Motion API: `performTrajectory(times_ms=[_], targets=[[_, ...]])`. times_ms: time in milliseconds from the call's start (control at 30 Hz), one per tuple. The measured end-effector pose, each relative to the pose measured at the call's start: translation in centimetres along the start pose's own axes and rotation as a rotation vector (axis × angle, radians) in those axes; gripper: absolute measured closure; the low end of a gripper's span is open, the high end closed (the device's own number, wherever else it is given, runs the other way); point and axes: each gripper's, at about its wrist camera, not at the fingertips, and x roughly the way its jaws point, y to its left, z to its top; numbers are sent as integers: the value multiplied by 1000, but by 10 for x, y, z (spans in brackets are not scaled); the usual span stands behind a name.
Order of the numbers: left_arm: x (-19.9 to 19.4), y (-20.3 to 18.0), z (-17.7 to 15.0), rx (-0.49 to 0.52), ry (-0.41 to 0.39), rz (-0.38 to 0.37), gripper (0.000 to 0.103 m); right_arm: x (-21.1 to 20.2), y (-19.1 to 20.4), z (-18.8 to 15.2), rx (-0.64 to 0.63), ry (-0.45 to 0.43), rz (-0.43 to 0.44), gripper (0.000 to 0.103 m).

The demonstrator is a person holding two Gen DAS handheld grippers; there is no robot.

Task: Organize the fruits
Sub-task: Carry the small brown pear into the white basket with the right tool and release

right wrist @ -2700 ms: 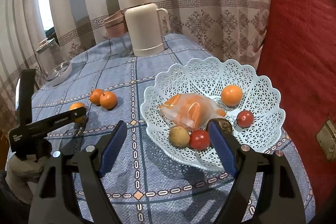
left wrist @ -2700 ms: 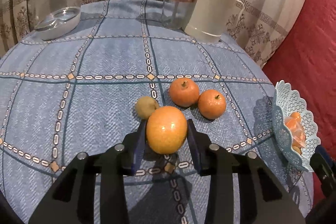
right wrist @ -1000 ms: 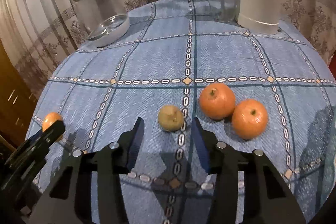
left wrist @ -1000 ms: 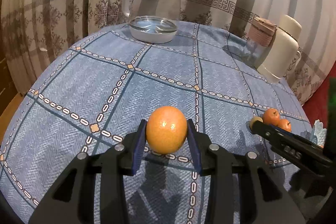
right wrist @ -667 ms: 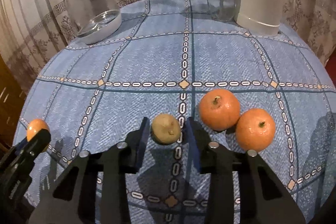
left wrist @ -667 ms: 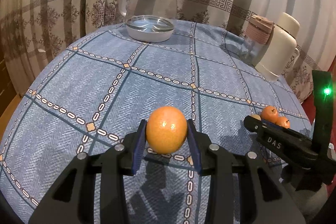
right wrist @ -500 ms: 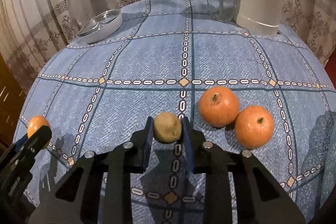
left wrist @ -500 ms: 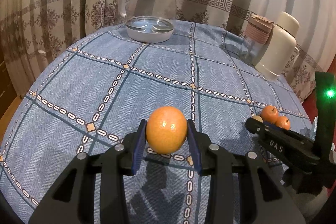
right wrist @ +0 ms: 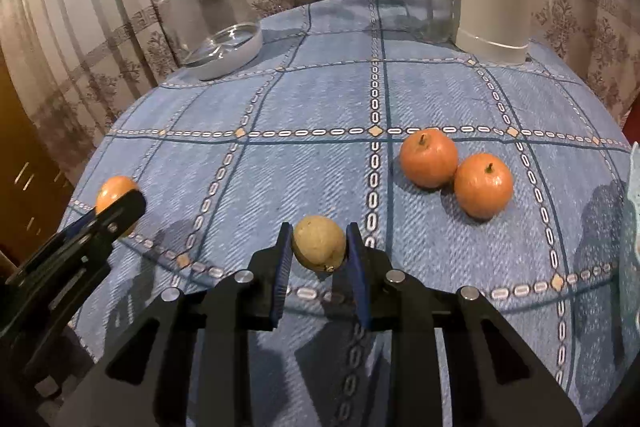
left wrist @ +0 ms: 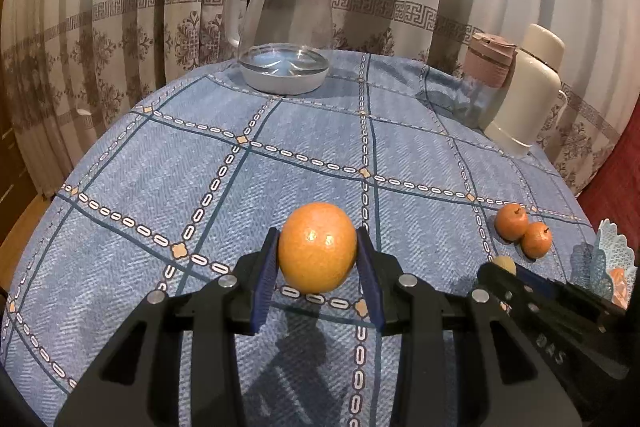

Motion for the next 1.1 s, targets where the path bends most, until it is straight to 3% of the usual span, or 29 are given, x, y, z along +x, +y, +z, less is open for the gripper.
performTrajectory(times_ms=[500, 1100], targets=[[-8, -6, -1, 17, -23, 2, 65, -29, -6, -20, 49, -28, 8, 75], [-20, -35, -12, 93, -38, -54, 65, -61, -20, -39, 93, -56, 4, 75]])
